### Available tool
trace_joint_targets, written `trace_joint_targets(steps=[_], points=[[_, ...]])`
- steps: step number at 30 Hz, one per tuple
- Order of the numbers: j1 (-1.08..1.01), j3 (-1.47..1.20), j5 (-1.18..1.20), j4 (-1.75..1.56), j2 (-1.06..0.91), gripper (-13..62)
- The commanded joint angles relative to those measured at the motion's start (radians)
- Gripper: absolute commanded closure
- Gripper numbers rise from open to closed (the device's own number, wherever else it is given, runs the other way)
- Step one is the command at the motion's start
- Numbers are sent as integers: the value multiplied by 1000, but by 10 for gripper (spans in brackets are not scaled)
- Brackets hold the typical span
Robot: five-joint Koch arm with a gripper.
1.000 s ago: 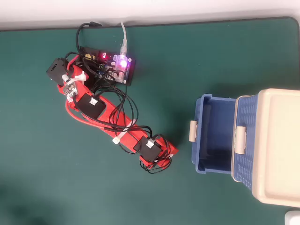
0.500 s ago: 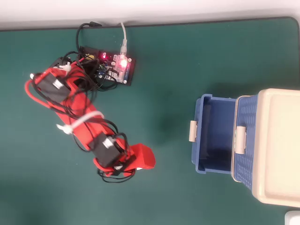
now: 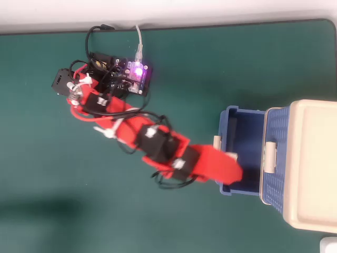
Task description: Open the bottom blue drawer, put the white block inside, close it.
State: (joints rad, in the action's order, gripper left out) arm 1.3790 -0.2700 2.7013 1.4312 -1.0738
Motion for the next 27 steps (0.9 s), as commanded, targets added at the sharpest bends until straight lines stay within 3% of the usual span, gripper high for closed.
trace_joint_targets(steps=[1,4,6,7,9,16,20,27], points=[[37,74,23,-29,28,576],[43,83,17,-32,46,556],[46,84,11,-37,44,403],[48,84,11,-37,44,276],[48,84,12,-35,41,168],[40,117,14,15,-98,158],[29,104,-32,307,-201,158],[-17,63,-129,451,-83,158]])
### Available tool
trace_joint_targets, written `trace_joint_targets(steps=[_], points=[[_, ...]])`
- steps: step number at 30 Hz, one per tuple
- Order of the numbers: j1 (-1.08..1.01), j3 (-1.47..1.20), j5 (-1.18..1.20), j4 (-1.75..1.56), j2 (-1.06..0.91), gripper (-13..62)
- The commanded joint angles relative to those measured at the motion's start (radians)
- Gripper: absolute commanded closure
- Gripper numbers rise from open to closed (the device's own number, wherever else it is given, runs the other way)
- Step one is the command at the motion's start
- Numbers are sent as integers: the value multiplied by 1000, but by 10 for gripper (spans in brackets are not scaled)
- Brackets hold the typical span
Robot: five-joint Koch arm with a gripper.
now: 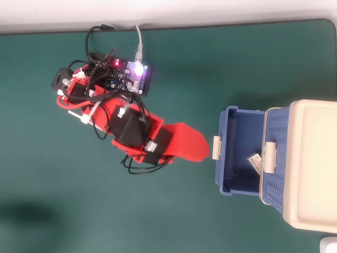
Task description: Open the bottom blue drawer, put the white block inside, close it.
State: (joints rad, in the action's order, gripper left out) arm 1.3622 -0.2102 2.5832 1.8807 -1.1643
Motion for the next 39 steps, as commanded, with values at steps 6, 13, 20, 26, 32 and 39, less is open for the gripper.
trace_joint_targets(steps=[6,13,20,26,32,39], points=[[3,6,-6,-69,193,157],[55,8,-2,-210,265,155],[129,8,-5,-529,379,151],[150,9,-2,-664,410,149],[156,11,3,-756,440,150],[107,14,5,-420,189,149]])
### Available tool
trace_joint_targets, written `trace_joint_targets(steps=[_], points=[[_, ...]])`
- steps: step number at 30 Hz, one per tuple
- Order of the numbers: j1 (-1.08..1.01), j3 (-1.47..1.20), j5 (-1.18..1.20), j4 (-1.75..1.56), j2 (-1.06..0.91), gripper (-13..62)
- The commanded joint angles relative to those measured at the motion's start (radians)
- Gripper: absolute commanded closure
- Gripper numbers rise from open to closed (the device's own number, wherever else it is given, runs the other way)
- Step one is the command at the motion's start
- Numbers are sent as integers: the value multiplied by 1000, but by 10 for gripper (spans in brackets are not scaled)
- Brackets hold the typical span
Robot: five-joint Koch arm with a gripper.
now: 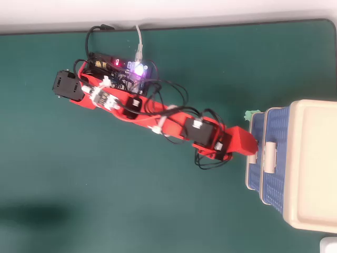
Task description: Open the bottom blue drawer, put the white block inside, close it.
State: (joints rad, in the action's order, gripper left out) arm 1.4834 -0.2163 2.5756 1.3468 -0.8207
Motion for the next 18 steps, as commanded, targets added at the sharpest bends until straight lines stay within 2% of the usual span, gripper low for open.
trace_joint_targets(steps=[1,4,7,10,14,18], points=[[-57,20,12,259,-249,151],[-192,8,-2,591,-476,153],[-354,-94,-52,652,-653,154],[-503,-313,-181,649,-834,154],[-765,-707,-514,635,-1078,155],[-1003,-1129,-773,578,-1204,155]])
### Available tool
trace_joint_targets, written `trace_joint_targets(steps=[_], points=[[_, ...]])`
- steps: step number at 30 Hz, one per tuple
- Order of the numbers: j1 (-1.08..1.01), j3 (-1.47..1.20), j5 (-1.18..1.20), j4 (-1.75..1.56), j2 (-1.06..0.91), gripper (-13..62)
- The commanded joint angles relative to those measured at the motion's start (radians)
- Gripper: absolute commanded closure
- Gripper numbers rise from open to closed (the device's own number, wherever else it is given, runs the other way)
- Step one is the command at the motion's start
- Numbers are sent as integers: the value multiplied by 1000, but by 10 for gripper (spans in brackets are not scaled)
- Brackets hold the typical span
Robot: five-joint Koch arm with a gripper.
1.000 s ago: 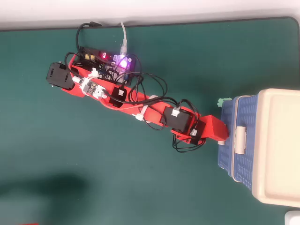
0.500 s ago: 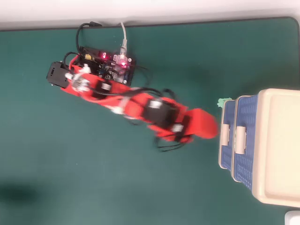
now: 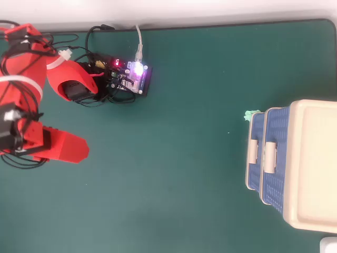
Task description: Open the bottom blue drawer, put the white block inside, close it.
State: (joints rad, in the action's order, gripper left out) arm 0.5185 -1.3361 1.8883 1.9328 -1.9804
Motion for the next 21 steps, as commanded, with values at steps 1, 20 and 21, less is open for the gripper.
trace_joint_targets(steps=[1,20,21], points=[[-87,-146,-138,-41,-80,155],[-433,-1152,-229,-276,-373,153],[-445,-1154,-247,-275,-373,153]])
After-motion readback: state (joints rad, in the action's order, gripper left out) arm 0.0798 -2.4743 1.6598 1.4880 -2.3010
